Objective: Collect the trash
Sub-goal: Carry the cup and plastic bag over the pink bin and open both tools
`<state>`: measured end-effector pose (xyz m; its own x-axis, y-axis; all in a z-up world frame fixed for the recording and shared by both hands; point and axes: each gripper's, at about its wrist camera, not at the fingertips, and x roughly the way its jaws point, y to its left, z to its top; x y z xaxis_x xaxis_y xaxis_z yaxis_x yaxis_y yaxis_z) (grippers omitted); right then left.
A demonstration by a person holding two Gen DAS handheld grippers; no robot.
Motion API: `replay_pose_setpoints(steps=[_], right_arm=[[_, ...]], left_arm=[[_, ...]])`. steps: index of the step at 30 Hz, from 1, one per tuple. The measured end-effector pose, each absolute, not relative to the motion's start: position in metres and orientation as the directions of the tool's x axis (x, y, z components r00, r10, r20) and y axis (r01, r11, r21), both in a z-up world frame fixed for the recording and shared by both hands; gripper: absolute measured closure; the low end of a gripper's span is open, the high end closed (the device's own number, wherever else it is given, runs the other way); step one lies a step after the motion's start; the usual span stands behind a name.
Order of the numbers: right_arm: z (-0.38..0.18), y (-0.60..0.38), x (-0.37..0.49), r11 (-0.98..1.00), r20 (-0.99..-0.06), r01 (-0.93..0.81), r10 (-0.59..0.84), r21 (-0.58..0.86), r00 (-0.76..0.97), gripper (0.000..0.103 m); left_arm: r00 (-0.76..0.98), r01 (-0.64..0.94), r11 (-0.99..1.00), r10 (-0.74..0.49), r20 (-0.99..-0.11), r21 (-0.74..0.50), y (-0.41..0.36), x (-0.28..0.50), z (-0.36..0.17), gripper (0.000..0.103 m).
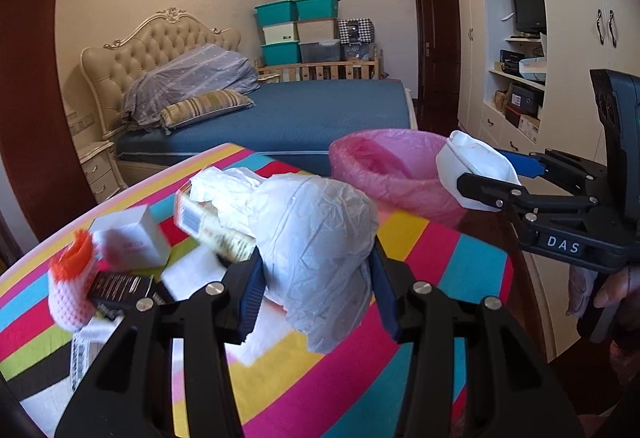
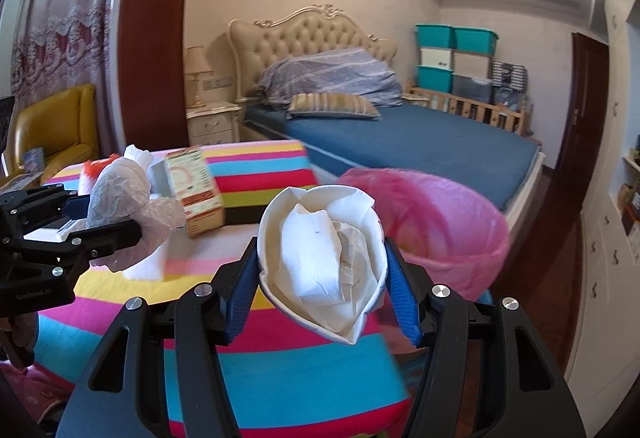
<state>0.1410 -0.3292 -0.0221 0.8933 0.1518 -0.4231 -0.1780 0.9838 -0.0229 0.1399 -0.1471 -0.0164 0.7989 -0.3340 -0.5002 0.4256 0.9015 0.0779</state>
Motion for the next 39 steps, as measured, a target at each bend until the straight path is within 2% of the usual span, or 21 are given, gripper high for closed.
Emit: replay_pose_setpoints(steps=[17, 31, 34, 36, 37, 39], right_arm=[[-0.022, -0.405, 0.199, 0.996, -0.393, 0.008, -0.043, -0.090, 0.918, 0.045], [-0.028, -0.455, 0.254, 0.998, -0.389, 0.037, -0.052, -0.047, 0.920, 0.042], [-0.034, -0.454, 0.262, 0.999, -0.391, 0.001, -0.017, -0.042, 0.920, 0.040], [-0.038, -0.457, 0.275, 0.999, -0.409, -0.026, 0.008, -0.037, 0.912, 0.033], [-0.040, -0.459, 0.277, 0.999, -0.417, -0.026, 0.010, -0.032, 0.909, 0.024], [-0.042, -0.464, 0.276, 1.000, -0.418, -0.022, 0.017, -0.006, 0.908, 0.023]], left_arm=[[0.735, 0.526, 0.850, -0.438, -0.518, 0.026, -0.239, 0.232, 0.004, 0.056], [0.702, 0.575, 0.817, -0.470, -0.535, 0.036, -0.312, 0.311, 0.005, 0.052], [0.691, 0.572, 0.820, -0.474, -0.545, 0.011, -0.322, 0.329, 0.000, 0.044], [0.679, 0.580, 0.815, -0.487, -0.549, -0.006, -0.323, 0.337, -0.003, 0.029], [0.682, 0.572, 0.820, -0.479, -0.552, -0.005, -0.324, 0.341, -0.005, 0.027], [0.699, 0.544, 0.839, -0.446, -0.559, 0.012, -0.320, 0.341, -0.006, 0.018]])
